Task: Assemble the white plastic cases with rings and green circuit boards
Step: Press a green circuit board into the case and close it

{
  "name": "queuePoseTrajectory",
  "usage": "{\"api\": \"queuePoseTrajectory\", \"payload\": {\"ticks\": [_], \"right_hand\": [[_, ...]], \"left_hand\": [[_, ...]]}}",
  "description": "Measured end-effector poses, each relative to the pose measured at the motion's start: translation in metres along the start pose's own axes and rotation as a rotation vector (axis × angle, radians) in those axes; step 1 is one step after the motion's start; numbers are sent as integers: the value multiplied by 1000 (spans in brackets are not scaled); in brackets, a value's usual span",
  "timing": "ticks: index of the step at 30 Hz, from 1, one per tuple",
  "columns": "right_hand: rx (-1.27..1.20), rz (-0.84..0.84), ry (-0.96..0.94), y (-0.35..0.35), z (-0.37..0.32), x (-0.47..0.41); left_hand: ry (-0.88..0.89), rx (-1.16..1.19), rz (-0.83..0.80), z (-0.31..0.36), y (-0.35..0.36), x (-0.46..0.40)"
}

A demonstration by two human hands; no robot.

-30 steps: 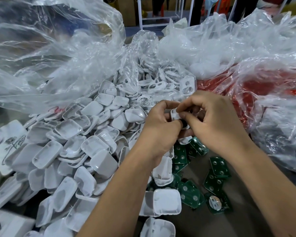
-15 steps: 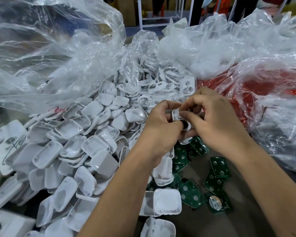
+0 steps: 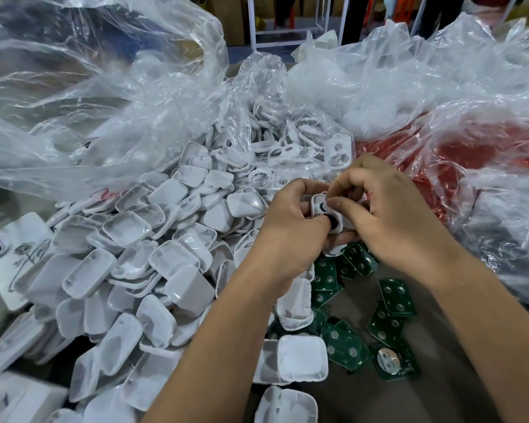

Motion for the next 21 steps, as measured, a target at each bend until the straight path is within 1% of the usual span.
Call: {"api": "queuePoseTrajectory", "payload": {"ticks": [4,10,15,18,21], "right_hand": [[-26,-5,11,-1,0,0],[14,-36,13,-1,0,-1],[8,-30,17,-1,-1,-1],[-23,-27,19,-2,-2,0],[-2,-32,21,-2,-2,-1]], "left_hand": [[3,8,-6,0,1,0],[9,3,2,0,0,0],[6,5,14,0,-1,-2],[2,2,5,0,0,-1],[10,24,-13,1,2,0]]}}
Point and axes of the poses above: each hand's wrist, its own x-axis away from the middle knuckle, its own y-axis out of the palm, z = x × y, the point moved 1 cm from there along -x, towards the middle knuckle, and after that the axes turned 11 degrees about -y, right-handed, at the moved point
